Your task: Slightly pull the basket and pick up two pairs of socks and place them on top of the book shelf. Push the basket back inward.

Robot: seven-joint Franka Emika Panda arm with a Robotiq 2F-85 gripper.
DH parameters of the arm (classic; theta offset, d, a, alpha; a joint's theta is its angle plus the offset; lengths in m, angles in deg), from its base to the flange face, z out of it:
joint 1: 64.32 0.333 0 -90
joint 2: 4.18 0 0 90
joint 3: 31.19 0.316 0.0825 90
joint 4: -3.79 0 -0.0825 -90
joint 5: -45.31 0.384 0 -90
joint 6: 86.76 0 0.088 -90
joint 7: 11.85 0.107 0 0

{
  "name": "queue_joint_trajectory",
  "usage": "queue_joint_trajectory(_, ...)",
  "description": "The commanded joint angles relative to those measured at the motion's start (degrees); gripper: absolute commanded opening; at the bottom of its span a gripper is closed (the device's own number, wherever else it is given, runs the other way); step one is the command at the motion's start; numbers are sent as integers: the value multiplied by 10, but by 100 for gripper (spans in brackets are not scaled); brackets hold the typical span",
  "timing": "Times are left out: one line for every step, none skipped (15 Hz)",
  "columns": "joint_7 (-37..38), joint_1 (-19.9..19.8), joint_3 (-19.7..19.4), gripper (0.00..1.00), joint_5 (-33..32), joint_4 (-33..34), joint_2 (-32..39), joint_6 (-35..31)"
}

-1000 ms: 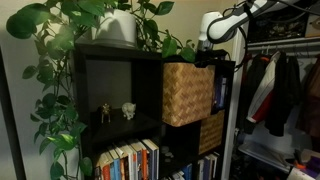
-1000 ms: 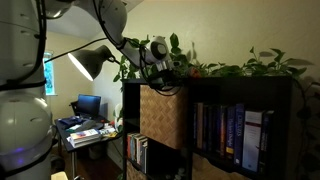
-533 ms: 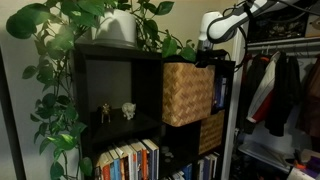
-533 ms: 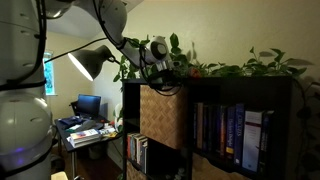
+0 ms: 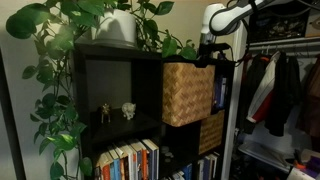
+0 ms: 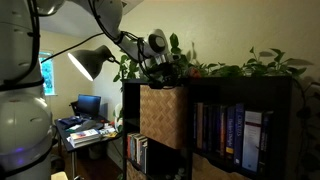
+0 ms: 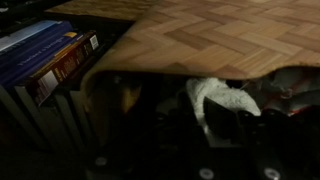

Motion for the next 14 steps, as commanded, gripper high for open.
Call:
queue_joint_trajectory(2,5,-4,7,-3,7,-31,36)
queue_joint_trajectory(4,5,-3,7,-2,10,-37,43)
queue_joint_trajectory(6,5,-2,7,-4,13,-42,49)
queue_joint_trajectory(7,5,-1,7,-5,15,-47,53)
queue_joint_trajectory(7,5,0,7,-4,17,-52,58)
queue_joint_trajectory(10,5,1,7,-7,21,-57,64)
queue_joint_trajectory(8,5,2,7,-6,23,-60,69)
queue_joint_trajectory(11,4,3,7,-10,26,-66,76)
queue_joint_trajectory(11,4,4,7,-10,29,-68,80)
queue_joint_trajectory(14,3,5,7,-12,34,-72,85)
queue_joint_trajectory(16,2,6,7,-14,37,-75,88)
queue_joint_trajectory(20,1,6,7,-15,41,-80,90)
queue_joint_trajectory(20,1,6,7,-17,45,-82,89)
queue_joint_trajectory(23,0,7,7,-20,49,-86,87)
